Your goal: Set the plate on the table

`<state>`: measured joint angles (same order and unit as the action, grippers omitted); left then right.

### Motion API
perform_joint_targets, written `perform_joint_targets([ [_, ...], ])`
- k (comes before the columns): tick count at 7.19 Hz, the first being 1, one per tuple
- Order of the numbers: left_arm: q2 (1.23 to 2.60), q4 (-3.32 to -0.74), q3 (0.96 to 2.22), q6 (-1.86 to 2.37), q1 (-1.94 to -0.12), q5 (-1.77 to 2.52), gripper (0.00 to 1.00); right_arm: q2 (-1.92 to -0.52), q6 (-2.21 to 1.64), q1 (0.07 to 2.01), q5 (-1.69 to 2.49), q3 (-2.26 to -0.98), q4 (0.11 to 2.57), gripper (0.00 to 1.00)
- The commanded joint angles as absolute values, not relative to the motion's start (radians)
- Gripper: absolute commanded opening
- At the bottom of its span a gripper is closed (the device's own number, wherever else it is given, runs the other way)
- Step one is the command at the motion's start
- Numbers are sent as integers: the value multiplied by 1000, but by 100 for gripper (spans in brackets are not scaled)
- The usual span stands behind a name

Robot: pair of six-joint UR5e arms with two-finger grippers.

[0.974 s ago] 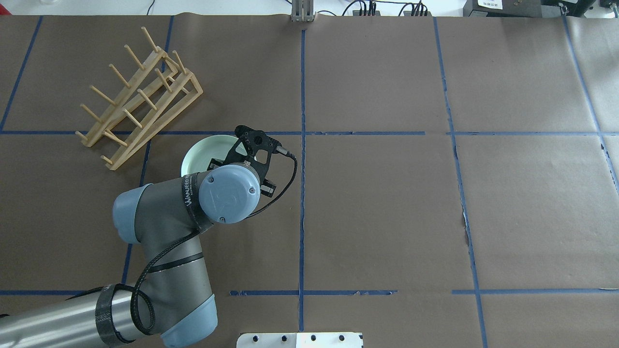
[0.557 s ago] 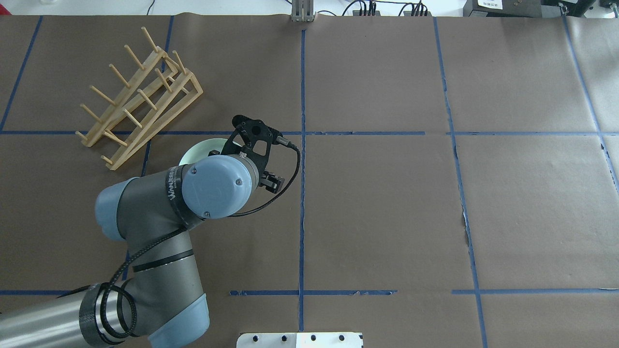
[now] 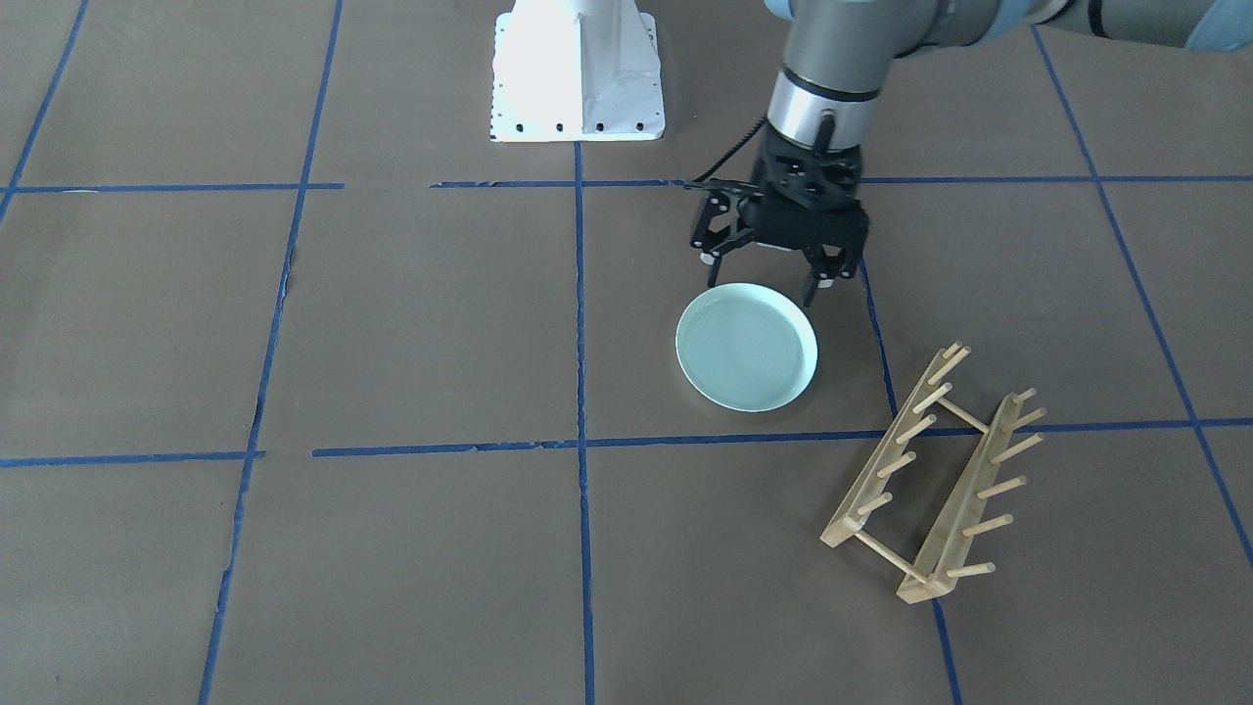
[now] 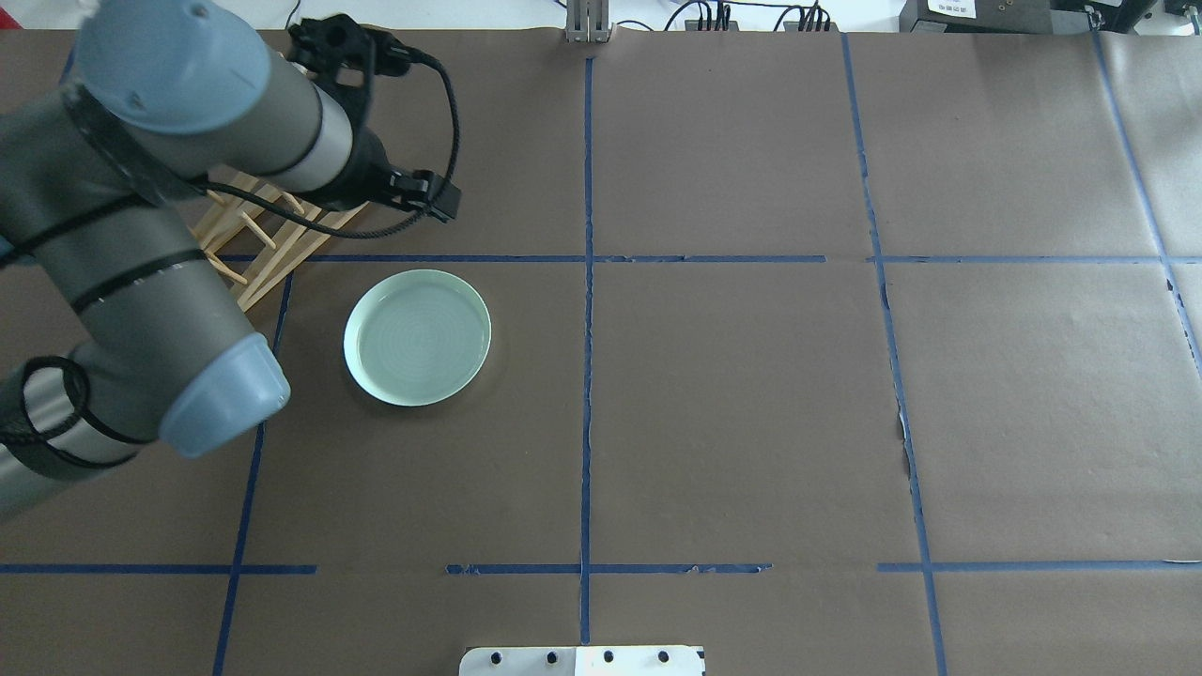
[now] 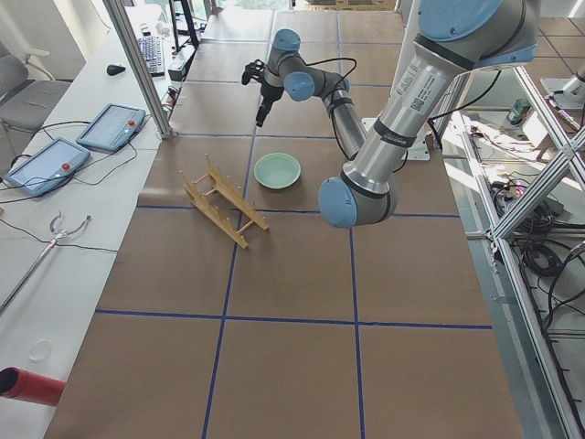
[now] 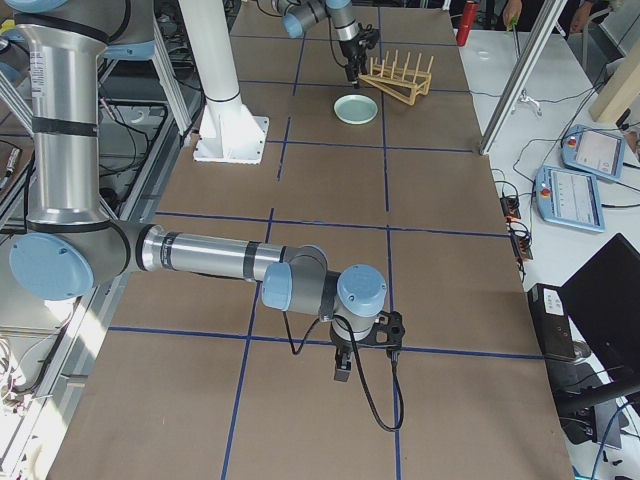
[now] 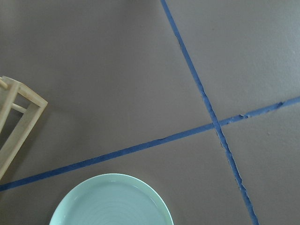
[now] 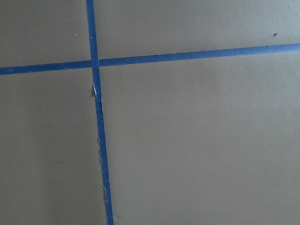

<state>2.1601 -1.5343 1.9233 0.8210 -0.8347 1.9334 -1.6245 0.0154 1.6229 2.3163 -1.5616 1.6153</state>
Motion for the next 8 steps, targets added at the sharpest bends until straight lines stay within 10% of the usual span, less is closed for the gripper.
perform_joint_targets([
  [1, 2073, -1537, 1918, 677, -1015, 2035, 100, -1624, 15, 1623, 2316, -1562, 1615, 100],
  [8, 1650, -1539, 1659, 24, -1501, 2393, 100, -1624, 15, 1623, 2316, -1562, 1615, 100],
])
